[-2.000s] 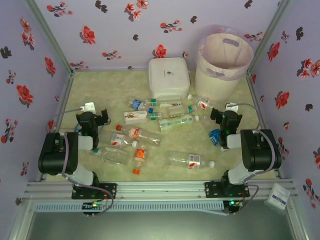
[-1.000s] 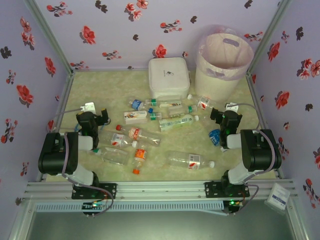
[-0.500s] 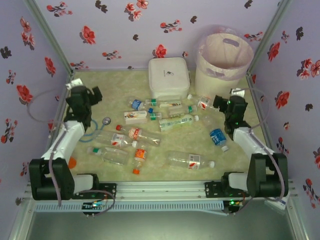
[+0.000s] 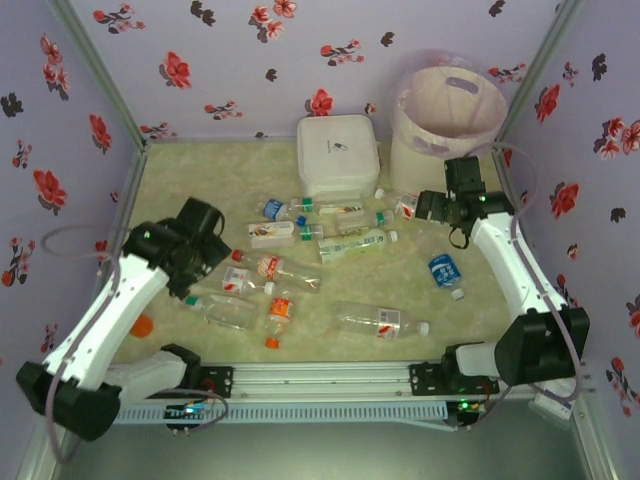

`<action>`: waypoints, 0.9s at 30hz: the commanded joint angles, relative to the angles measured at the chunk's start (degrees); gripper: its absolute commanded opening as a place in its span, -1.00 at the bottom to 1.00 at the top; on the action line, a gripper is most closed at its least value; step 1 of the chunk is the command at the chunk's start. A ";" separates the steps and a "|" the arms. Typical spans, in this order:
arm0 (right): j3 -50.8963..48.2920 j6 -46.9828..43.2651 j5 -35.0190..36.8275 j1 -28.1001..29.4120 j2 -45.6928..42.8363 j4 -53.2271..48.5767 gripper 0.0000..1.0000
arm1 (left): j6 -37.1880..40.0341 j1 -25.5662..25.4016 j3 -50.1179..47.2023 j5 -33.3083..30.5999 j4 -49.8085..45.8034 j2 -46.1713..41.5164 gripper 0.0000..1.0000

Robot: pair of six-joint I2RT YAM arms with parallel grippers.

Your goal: Put the plastic bottles in the bin

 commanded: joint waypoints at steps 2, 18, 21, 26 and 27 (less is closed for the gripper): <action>6.56 -3.62 -5.87 0.22 3.96 -9.64 0.99 | -22.19 -8.59 -7.91 3.39 -6.26 -1.26 0.83; 9.94 -9.72 -10.12 0.29 5.44 -9.85 0.99 | -21.31 -8.76 -25.74 6.49 26.75 9.23 0.85; 10.93 -10.46 -9.81 0.30 5.35 -10.76 0.99 | -22.01 -8.85 -27.72 7.20 28.34 9.71 0.78; 11.73 -8.84 -10.82 0.27 4.21 -10.89 0.99 | -21.70 -9.09 -26.87 6.84 26.61 9.24 0.57; 11.87 -8.30 -11.65 0.35 3.92 -10.66 0.99 | -21.09 -9.02 -25.69 6.44 25.63 9.04 0.54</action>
